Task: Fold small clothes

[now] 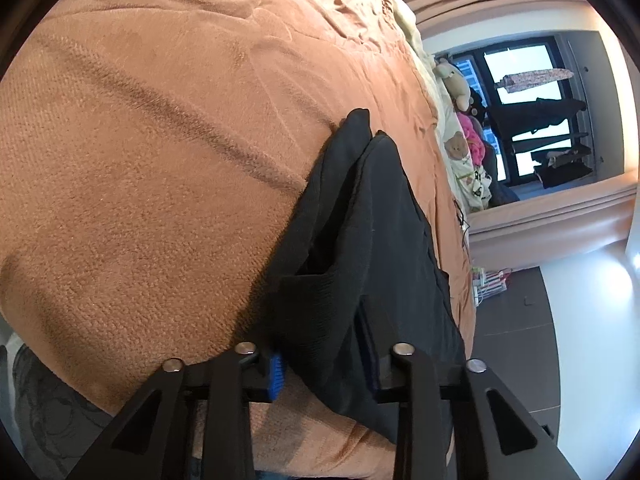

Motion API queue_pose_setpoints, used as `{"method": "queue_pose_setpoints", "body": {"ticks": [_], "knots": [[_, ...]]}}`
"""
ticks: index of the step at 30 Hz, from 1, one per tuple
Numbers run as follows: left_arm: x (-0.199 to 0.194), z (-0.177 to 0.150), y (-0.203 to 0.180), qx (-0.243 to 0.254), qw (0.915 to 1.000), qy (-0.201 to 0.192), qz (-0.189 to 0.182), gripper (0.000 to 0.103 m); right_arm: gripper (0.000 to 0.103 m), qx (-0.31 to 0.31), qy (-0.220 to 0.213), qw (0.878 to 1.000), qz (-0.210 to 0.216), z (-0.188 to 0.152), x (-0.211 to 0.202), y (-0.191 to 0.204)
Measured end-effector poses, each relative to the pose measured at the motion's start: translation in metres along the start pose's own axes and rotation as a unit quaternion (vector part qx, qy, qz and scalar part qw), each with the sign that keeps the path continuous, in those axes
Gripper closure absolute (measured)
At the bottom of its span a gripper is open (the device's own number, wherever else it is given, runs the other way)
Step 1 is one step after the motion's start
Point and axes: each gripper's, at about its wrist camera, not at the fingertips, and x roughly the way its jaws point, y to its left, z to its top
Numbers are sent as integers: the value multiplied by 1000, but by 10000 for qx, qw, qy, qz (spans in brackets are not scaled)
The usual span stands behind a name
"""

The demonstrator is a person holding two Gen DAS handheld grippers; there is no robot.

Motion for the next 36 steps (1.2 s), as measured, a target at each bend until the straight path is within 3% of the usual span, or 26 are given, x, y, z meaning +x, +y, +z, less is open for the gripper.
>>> {"method": "queue_pose_setpoints", "body": {"ticks": [3,9,15,28,36], "knots": [[0,0,6,-107,9999,37,-97,85,101,-222,120,9997,51,9,22,14],[-5,-4,6,-91,9998,-4,-183,89,101,-734,269,9969,24,19,64,47],[-10,-5,6,-80,9996,-14,-273,89,101,-1219,647,9904,-98,2,99,60],[-14,-9,7,-147,9994,-34,-306,89,101,-1521,897,9842,-135,-17,95,69],[-13,-9,9,-237,9994,-44,-262,89,101,-1346,667,9884,-199,18,91,68]]}}
